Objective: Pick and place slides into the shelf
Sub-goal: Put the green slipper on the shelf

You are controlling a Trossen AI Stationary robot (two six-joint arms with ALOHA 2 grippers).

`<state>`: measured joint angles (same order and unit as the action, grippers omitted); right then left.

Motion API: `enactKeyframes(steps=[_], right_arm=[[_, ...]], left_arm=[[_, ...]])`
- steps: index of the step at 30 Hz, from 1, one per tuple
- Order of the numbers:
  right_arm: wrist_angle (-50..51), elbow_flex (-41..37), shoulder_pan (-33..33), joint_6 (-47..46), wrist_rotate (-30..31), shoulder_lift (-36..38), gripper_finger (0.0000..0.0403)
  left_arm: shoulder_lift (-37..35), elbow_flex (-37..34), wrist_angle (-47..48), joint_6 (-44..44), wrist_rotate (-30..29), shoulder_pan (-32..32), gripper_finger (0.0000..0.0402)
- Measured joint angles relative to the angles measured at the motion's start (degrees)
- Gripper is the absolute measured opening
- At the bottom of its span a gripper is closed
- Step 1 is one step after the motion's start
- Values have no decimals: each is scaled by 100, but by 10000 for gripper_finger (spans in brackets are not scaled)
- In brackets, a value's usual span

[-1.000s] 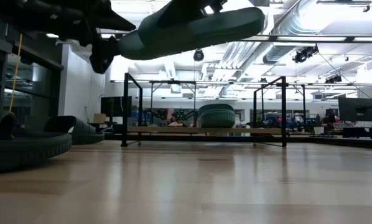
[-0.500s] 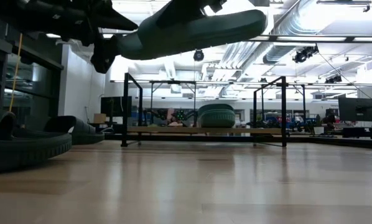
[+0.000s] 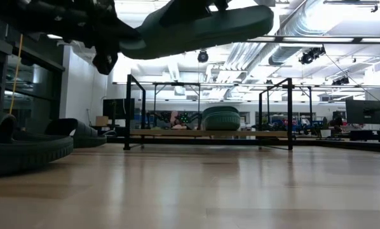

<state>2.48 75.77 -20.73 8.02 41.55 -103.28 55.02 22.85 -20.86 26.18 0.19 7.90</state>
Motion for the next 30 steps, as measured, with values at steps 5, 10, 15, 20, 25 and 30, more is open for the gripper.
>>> enactKeyframes(steps=[5,10,15,20,25,30], right_arm=[[2,0,-2,1,-5,0,0],[4,0,0,106,-23,0,2],[4,0,4,110,-110,0,15],[26,-2,4,150,-120,0,38],[85,-2,7,175,-121,0,71],[164,-2,-26,560,-84,-2,100]], left_arm=[[0,0,0,-33,1,0,26],[0,0,-2,-40,3,0,36],[0,0,-1,-27,25,0,60],[0,0,-2,-25,24,0,29],[0,0,0,-25,37,0,27],[0,0,-2,-21,54,-4,58]])
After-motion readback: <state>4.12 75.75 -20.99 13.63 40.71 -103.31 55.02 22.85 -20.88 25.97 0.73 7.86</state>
